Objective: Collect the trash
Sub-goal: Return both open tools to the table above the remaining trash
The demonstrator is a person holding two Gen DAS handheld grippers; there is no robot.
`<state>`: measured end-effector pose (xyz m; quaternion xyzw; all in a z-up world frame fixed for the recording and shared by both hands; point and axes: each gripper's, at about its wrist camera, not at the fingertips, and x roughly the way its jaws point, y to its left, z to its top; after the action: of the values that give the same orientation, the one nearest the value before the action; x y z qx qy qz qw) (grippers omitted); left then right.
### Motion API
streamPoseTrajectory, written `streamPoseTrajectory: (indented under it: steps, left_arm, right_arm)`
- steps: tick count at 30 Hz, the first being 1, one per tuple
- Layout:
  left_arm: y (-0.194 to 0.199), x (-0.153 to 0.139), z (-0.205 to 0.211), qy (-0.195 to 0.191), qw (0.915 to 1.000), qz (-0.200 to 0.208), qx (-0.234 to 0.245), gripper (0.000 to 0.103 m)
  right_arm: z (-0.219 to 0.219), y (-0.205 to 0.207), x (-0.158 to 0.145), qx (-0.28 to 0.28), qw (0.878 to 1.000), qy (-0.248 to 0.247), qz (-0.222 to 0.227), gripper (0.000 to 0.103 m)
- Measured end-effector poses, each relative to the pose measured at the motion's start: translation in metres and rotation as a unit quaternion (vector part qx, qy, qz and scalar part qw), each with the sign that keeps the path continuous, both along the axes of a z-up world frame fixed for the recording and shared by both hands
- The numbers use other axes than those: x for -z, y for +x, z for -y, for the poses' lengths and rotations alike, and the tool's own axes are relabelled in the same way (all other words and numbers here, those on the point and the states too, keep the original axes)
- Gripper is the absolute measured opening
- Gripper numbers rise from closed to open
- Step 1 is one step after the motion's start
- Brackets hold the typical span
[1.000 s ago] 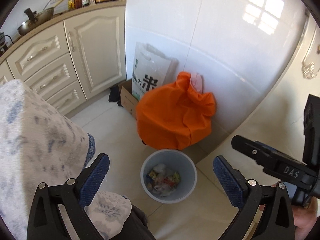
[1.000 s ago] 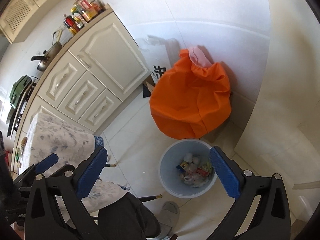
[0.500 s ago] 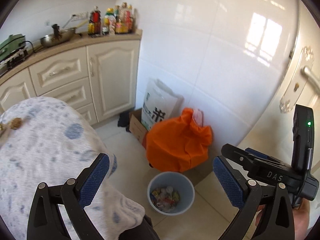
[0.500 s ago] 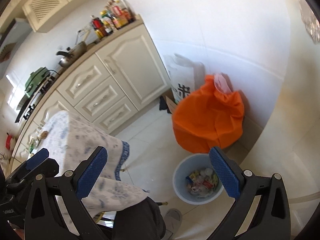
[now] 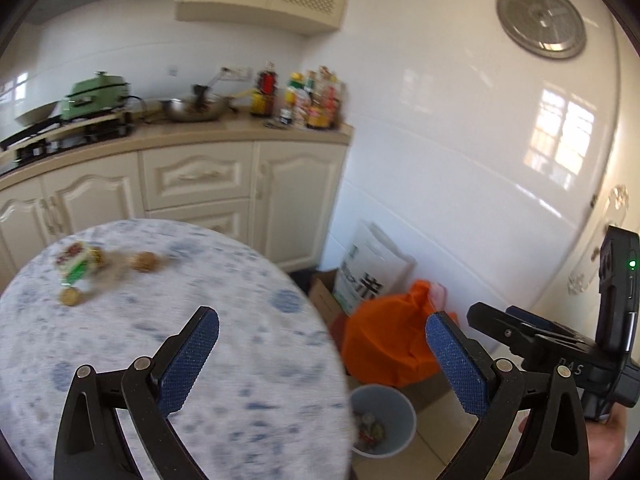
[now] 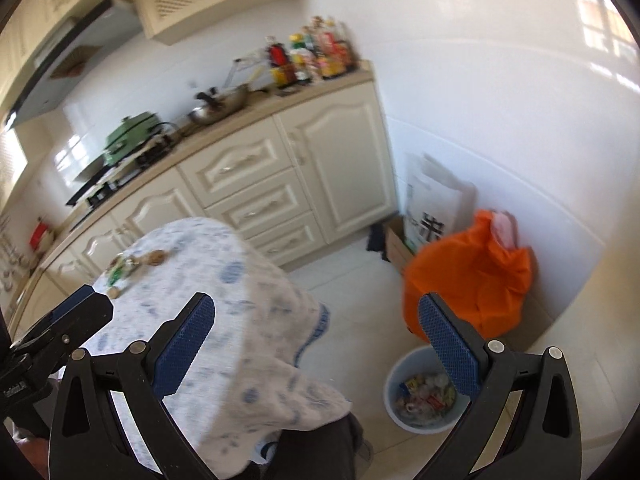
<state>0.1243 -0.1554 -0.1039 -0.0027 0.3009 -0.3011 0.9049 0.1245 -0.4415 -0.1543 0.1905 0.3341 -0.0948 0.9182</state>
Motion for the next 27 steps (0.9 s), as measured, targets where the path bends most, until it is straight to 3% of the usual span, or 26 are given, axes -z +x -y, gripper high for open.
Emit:
streamPoseTrajectory:
  steps: [7, 14, 20, 27]
  left_arm:
    - [-0.01, -0.015, -0.083, -0.009, 0.9964, 0.032, -0.078, 0.102]
    - [-0.002, -0.015, -0.136, 0.005, 0.9883, 0.041, -0.147, 0.102]
    - [0.022, -0.002, -0.158, 0.029, 0.9824, 0.023, -0.183, 0.102]
    - [0.08, 0.018, -0.164, 0.057, 0.9761, -0.009, -0.21, 0.102]
  right_arm:
    - [-0.071, 0.039, -0.017, -0.08, 0.996, -0.018, 0.018, 0.103]
    - [-0.132, 0.078, -0.02, -0.139, 0.989, -0.038, 0.025, 0.103]
    - [-0.166, 0.117, -0.009, -0.168, 0.984, -0.053, 0.016, 0.103]
    - [-0.185, 0.163, 0.016, -0.196, 0.979, -0.054, -0.006, 0.103]
